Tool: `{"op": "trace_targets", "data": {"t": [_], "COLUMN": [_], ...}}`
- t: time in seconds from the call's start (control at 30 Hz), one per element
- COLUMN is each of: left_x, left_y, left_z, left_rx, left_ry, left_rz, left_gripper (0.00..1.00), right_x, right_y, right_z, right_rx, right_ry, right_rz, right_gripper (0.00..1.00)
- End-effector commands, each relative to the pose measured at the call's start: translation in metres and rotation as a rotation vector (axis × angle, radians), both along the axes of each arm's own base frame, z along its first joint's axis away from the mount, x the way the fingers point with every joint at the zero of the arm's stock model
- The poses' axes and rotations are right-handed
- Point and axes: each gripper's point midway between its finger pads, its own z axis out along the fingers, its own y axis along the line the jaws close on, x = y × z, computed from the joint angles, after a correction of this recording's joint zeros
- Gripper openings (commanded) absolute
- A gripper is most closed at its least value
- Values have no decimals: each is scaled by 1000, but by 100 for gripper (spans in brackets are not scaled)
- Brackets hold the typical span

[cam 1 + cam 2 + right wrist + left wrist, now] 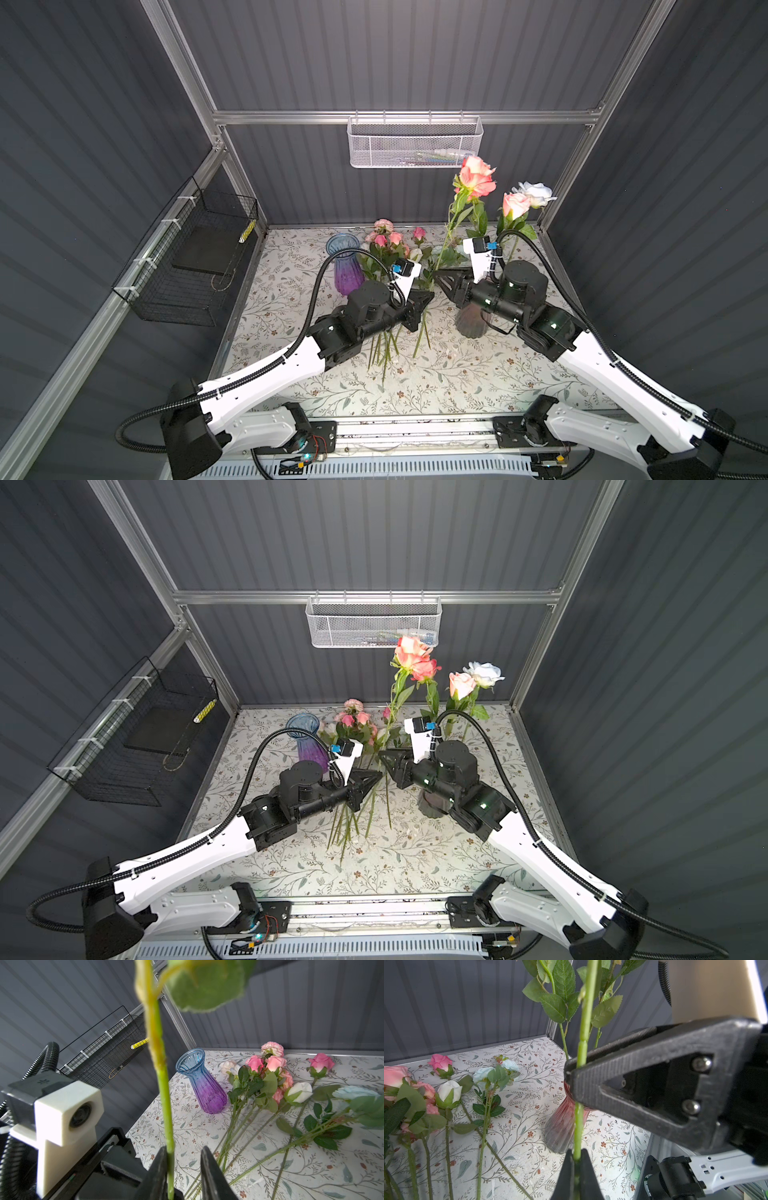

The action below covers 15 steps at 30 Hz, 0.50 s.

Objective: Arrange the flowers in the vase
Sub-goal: 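Grasp the pink rose stem with the right gripper beside the left gripper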

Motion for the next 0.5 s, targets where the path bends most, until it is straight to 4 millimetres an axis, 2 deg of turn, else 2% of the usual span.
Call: {"op": "trace_targets", "data": {"t": [0.0, 0.17, 0.33, 0.37, 0.4, 0.43, 0.47], "left_x": [-3, -2, 0, 1, 1, 2, 2], "left_y": [-2, -2, -2, -2, -2, -2, -1], "left_z": [2, 3, 0, -1, -1, -1, -1], "left_rx": [-11, -5, -1, -1, -1, 0, 4], "left_ry": [-2, -5, -3, -1, -1, -1, -4], "left_rz": [-22, -16, -5, -1, 1, 5, 7], "left_gripper": [0, 0, 0, 12, 34, 47, 50], "right_x": [2, 2, -2, -3, -3, -4, -4], "right_y": [4, 3, -2, -3, -4, -5, -7], "right_z": [9, 8, 9, 11, 13, 15, 17], "right_rx": [4, -4, 5, 8, 9, 10, 11], "right_ry": [-29, -31, -43, -46, -50, -53, -59], "right_rz": [13, 7, 1, -4, -5, -9, -15], "right_gripper": [24, 12, 6, 5, 5, 5, 5]}}
